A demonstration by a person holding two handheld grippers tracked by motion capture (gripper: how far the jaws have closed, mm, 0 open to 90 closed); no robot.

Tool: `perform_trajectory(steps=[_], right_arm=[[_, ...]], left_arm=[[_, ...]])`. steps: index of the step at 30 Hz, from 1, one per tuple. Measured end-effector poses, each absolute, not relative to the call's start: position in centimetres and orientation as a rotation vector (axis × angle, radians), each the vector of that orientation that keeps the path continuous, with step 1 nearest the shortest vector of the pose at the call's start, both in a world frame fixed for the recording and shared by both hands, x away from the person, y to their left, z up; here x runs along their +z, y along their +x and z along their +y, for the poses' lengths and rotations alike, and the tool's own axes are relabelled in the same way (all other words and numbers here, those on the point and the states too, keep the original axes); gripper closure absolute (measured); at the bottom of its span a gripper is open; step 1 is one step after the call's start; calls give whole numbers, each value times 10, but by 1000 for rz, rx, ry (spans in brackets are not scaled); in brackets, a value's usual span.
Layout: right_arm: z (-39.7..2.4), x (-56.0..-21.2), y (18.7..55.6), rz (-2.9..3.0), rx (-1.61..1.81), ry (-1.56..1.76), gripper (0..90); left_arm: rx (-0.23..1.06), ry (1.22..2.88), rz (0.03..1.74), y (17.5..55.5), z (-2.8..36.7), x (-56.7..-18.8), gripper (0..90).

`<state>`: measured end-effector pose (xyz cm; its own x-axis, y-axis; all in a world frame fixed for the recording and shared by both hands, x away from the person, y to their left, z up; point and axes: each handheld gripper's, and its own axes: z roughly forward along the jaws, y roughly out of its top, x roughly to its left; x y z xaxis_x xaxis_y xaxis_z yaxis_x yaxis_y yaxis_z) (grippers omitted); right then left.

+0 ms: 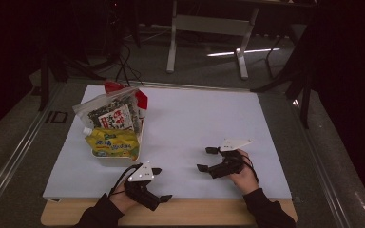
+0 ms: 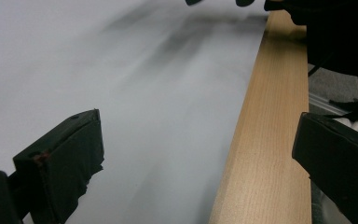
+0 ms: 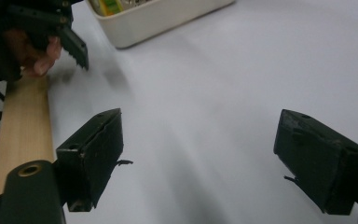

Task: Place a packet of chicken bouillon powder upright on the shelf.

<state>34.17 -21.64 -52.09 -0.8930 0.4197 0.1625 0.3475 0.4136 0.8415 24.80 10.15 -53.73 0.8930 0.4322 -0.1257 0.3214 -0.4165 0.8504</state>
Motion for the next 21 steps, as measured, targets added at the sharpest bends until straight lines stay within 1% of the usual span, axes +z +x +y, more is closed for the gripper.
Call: perform_trajectory(steps=[6,11,21], right_arm=[[-226,-531,335,2588,1443,721,148],[-232,-535,334,2573,1486,728,147],[-229,-539,334,2577,1462,693,142]], left_arm=[[142,2031,531,247,101,-537,31],[139,2021,542,248,101,-537,31],[143,2018,538,248,101,-537,31]])
